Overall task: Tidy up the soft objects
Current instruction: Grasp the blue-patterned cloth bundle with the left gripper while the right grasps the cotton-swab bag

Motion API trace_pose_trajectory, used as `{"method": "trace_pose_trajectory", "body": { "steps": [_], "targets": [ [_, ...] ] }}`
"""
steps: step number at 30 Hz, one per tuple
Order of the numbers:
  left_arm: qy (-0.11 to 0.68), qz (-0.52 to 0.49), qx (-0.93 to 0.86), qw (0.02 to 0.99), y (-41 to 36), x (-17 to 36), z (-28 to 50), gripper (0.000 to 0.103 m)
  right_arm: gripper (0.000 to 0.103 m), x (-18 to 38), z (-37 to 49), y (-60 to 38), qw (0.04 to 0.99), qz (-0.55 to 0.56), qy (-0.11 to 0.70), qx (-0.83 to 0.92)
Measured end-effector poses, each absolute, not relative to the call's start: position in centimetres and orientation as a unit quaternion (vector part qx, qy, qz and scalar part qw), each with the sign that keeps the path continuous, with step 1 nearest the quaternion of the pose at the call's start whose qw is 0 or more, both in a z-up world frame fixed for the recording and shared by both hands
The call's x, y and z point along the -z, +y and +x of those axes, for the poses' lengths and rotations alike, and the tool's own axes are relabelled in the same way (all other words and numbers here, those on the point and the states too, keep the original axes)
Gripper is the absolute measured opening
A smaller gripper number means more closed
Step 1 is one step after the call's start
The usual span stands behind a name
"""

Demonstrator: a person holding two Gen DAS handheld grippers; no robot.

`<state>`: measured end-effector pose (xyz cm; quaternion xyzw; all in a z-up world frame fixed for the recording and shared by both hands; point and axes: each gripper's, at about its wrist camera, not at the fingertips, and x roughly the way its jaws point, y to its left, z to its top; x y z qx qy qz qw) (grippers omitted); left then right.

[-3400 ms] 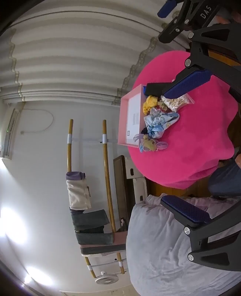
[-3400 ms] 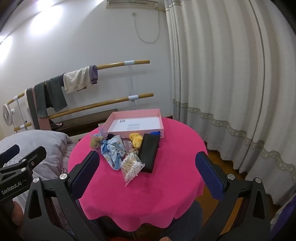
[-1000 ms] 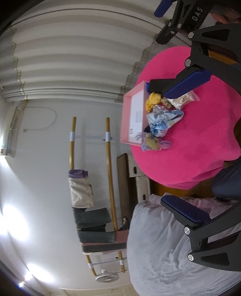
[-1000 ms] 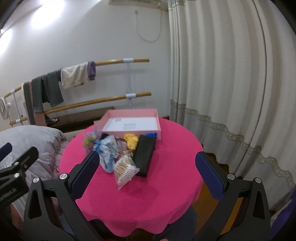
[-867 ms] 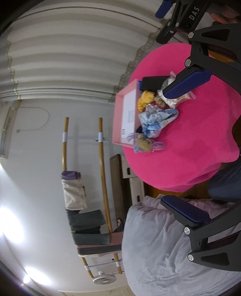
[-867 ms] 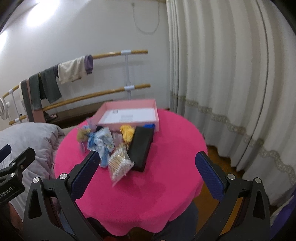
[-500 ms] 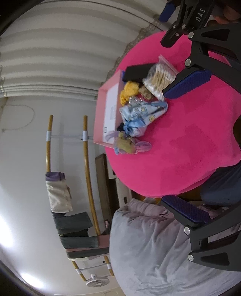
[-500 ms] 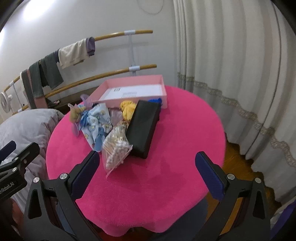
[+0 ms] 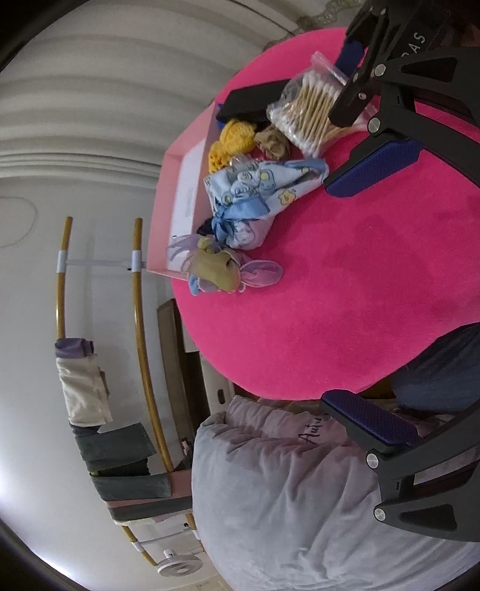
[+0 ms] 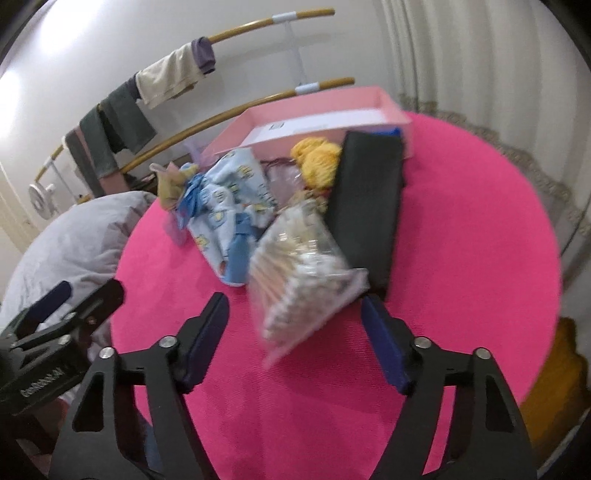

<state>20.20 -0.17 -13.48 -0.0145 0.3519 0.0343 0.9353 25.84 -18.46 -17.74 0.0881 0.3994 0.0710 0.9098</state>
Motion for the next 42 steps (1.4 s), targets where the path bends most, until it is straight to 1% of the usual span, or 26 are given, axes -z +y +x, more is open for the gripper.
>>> {"method": "trace_pose_trajectory", "body": {
  "steps": [3,4,6,7,8,10,11,17,23,32,34,36,37,38,39,40,42],
  "targets": [
    [0.364,-0.011,-0.033,0.931,-0.1,14.1,21.3,0.103,0.053,18.5,27.1,-18.1,0.903,0.099,0.411,-0.082],
    [0.369,-0.012,-0.033,0.929,-0.1,14.4,21.7,0.103,0.051,18.7,27.6,-18.1,0.901,0.103,0.413,-0.083],
    [0.377,-0.014,-0.033,0.926,0.0,14.7,22.4,0.103,0.042,19.1,28.5,-18.3,0.898,0.110,0.417,-0.082],
    [0.381,-0.015,-0.033,0.924,0.1,14.8,22.9,0.103,0.040,19.1,28.8,-18.5,0.897,0.114,0.419,-0.084],
    [0.384,-0.016,-0.033,0.923,0.1,14.8,23.1,0.103,0.034,19.2,29.2,-18.6,0.896,0.114,0.419,-0.087],
    [0.392,-0.020,-0.030,0.919,0.1,14.9,24.0,0.103,0.029,19.1,29.5,-18.4,0.896,0.106,0.422,-0.090],
    [0.395,-0.022,-0.026,0.918,0.0,14.9,24.3,0.103,0.024,19.0,29.7,-18.3,0.897,0.101,0.421,-0.094],
    [0.409,-0.020,-0.005,0.912,-1.8,14.9,26.6,0.103,0.023,18.3,29.0,-18.0,0.902,0.061,0.419,-0.087],
    [0.433,-0.027,0.005,0.901,-3.7,15.5,29.3,0.103,0.022,17.4,29.0,-18.5,0.902,0.045,0.421,-0.083],
    [0.453,-0.054,0.001,0.890,-5.0,16.3,33.8,0.103,0.022,17.0,29.7,-20.1,0.901,0.049,0.420,-0.091],
    [0.453,-0.055,0.001,0.890,-5.3,16.6,34.7,0.100,0.022,17.0,29.9,-20.3,0.901,0.051,0.421,-0.093],
    [0.461,-0.054,0.003,0.886,-5.6,17.2,35.8,0.084,0.022,17.0,30.1,-20.4,0.901,0.050,0.421,-0.093],
    [0.468,-0.067,0.018,0.881,-5.6,17.6,36.2,0.079,0.022,17.0,30.1,-20.5,0.901,0.052,0.421,-0.094],
    [0.471,-0.080,0.029,0.878,-5.5,17.8,36.5,0.070,0.022,17.0,30.2,-20.7,0.900,0.053,0.421,-0.093],
    [0.473,-0.095,0.042,0.875,-5.3,18.0,36.7,0.063,0.022,17.0,30.2,-20.8,0.900,0.055,0.422,-0.093],
    [0.473,-0.099,0.048,0.874,-5.3,18.0,36.8,0.063,0.022,17.0,30.3,-21.0,0.900,0.056,0.422,-0.093],
    [0.469,-0.090,0.055,0.877,-5.3,17.9,36.8,0.057,0.022,16.8,30.4,-21.1,0.900,0.059,0.422,-0.091]
  ]
}}
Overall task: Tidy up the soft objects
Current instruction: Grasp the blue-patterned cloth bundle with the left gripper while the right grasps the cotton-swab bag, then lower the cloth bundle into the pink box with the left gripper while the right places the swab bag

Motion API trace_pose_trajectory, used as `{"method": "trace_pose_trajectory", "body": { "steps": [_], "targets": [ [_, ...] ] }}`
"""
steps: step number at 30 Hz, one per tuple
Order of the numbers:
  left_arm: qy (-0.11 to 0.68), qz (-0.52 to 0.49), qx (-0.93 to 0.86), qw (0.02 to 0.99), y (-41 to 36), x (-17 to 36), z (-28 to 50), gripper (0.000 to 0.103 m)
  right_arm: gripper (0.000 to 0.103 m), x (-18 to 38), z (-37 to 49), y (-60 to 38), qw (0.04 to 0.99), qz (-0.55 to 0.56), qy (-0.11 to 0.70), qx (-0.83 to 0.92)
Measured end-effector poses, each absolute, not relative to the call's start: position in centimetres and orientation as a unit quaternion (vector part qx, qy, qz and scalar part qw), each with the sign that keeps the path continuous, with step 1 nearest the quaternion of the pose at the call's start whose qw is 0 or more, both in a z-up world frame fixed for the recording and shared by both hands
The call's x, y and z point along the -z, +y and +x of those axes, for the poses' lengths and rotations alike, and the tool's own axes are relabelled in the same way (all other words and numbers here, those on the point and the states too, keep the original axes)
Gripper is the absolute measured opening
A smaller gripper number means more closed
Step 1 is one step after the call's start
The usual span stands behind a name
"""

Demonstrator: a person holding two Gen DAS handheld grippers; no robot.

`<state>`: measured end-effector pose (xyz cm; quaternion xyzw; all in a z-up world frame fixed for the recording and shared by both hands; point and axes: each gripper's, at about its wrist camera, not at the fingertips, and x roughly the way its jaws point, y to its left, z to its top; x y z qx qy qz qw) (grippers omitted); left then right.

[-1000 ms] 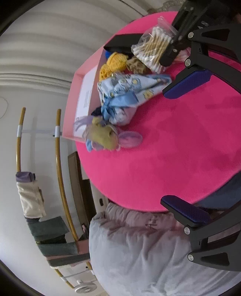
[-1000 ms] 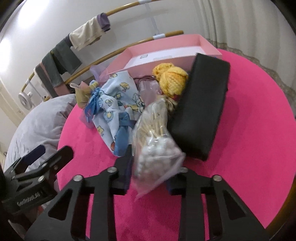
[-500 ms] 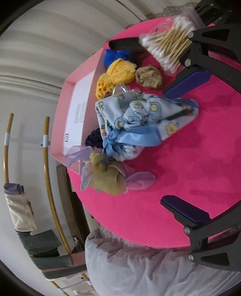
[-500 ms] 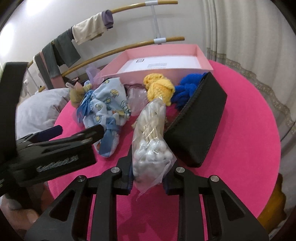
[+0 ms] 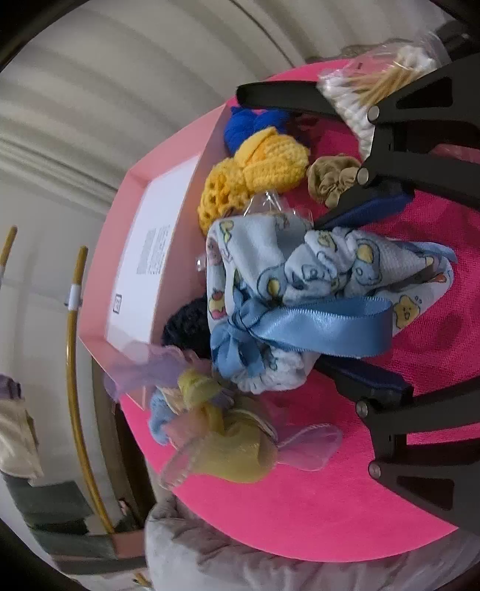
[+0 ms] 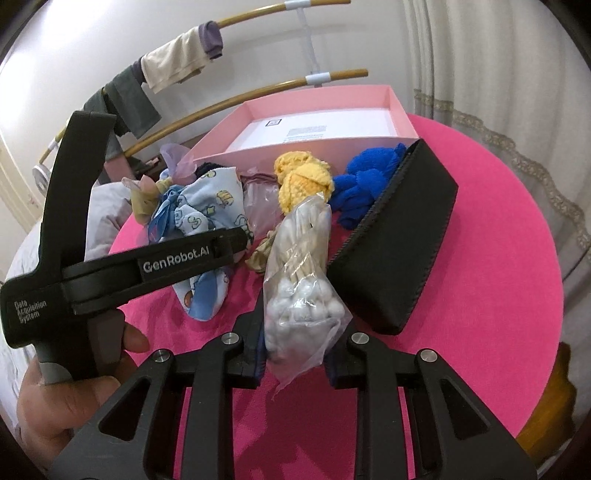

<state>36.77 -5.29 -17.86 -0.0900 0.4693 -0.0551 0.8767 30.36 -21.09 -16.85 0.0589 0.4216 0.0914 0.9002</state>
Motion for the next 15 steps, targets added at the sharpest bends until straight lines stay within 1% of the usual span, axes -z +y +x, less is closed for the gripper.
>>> {"method": "trace_pose_trajectory", "body": {
  "steps": [6,15],
  "targets": [
    [0.465,-0.082,0.074,0.879,-3.9,17.5,35.7,0.048,0.022,16.3,30.2,-21.5,0.904,0.066,0.414,-0.086],
    [0.447,-0.038,0.072,0.891,-3.0,15.9,32.0,0.048,0.022,14.9,29.6,-20.9,0.911,0.070,0.398,-0.081]
  ]
}}
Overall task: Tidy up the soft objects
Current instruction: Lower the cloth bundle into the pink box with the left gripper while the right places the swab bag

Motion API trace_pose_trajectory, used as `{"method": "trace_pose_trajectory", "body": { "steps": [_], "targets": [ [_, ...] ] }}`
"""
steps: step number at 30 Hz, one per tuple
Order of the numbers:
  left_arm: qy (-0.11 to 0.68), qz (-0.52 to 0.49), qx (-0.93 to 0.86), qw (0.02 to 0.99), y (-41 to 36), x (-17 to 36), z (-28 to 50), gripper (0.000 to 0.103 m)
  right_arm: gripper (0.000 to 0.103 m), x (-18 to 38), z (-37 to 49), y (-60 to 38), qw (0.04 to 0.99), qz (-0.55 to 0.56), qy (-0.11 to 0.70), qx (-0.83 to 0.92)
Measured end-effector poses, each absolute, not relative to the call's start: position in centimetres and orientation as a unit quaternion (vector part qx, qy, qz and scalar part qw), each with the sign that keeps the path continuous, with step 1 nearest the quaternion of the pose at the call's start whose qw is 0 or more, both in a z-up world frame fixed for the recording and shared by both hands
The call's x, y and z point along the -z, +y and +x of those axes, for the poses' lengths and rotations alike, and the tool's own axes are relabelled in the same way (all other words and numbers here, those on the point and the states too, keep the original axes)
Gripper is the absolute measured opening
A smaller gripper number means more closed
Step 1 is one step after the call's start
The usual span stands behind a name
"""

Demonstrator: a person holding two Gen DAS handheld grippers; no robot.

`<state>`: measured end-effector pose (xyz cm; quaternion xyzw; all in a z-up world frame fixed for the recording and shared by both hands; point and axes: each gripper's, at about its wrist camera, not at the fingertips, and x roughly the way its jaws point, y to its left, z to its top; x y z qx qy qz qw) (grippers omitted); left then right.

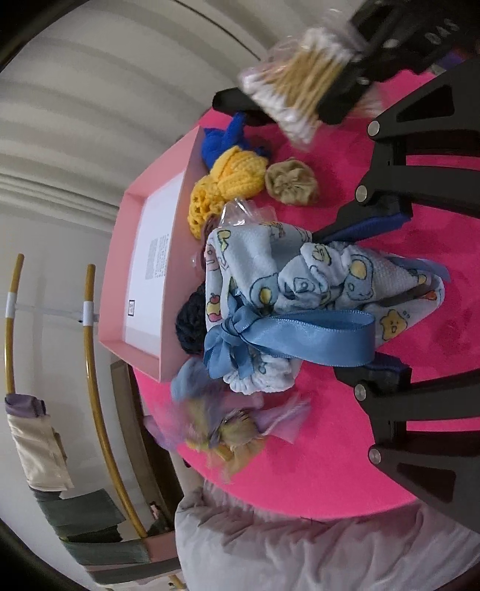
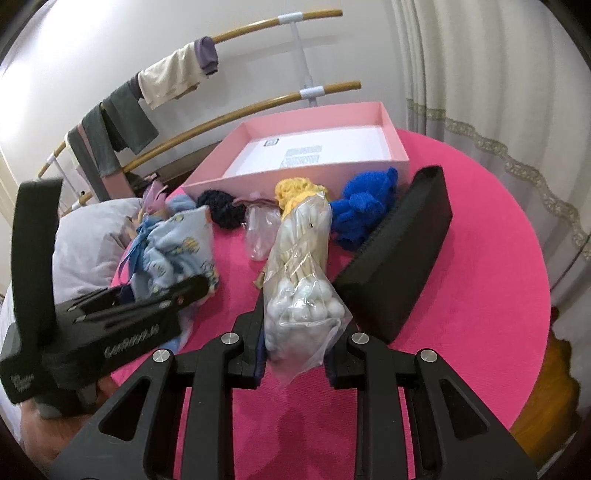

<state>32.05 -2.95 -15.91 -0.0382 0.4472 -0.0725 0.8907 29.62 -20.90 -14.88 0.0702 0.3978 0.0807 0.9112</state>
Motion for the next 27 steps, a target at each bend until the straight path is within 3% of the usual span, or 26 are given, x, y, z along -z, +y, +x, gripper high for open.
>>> {"method": "trace_pose_trajectory", "body": {
  "steps": [27],
  "targets": [
    [0.392,-0.026,0.091,0.915,-2.0,7.9,26.7,0.048,0.022,10.4,30.7,-20.6,0.929,0.064,0.354,-0.083]
  ]
}}
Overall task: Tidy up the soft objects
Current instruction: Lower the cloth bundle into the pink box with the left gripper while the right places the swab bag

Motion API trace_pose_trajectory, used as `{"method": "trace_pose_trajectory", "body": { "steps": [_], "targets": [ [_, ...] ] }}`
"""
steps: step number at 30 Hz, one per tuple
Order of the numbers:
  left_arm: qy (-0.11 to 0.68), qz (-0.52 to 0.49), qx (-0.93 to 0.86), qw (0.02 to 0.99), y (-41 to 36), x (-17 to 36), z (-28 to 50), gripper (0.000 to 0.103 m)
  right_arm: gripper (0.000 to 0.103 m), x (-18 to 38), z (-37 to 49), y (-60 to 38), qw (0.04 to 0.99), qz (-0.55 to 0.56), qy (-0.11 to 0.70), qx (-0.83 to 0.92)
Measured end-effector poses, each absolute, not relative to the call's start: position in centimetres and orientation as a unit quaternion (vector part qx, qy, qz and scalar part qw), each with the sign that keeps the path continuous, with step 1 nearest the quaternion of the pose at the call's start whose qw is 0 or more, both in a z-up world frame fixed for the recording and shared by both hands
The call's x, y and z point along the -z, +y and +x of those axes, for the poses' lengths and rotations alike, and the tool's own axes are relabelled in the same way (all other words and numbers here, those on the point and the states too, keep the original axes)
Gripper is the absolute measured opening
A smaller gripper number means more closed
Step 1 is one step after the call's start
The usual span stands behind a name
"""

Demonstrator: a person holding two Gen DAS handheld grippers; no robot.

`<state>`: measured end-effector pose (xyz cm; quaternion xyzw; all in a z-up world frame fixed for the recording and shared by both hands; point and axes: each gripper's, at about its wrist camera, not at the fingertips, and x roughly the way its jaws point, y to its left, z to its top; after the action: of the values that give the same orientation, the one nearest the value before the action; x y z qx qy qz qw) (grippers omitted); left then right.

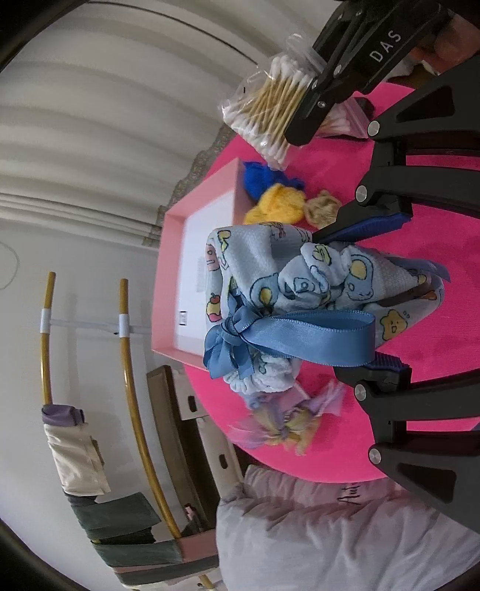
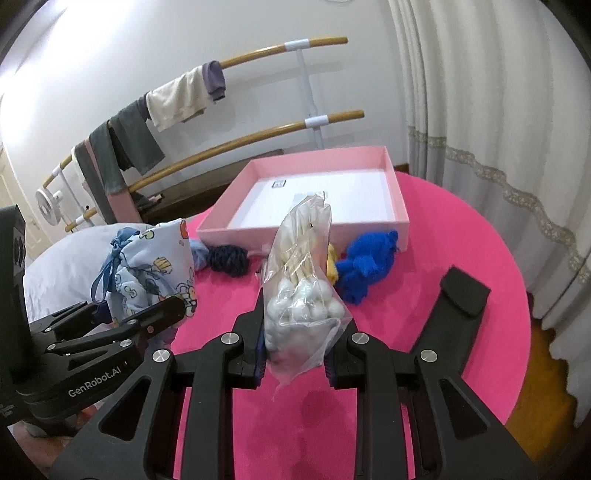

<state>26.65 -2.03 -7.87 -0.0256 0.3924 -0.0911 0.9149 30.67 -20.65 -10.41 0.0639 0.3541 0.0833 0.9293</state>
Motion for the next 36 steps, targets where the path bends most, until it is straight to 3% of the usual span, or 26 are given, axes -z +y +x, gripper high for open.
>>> {"method": "trace_pose_trajectory", "body": {
  "steps": [13,36],
  "targets": [
    [0.366,-0.023,0.092,0.926,-2.7,3.4,36.0,0.048,0.022,6.2,40.9,-23.4,0.934,0.061,0.340,-0.093],
    [0.476,-0.015,0.097,0.874,-8.6,8.9,62.7,0.048,0.023,11.5,61.0,-26.4,0.888,0.079,0.448,-0.064]
  ]
}}
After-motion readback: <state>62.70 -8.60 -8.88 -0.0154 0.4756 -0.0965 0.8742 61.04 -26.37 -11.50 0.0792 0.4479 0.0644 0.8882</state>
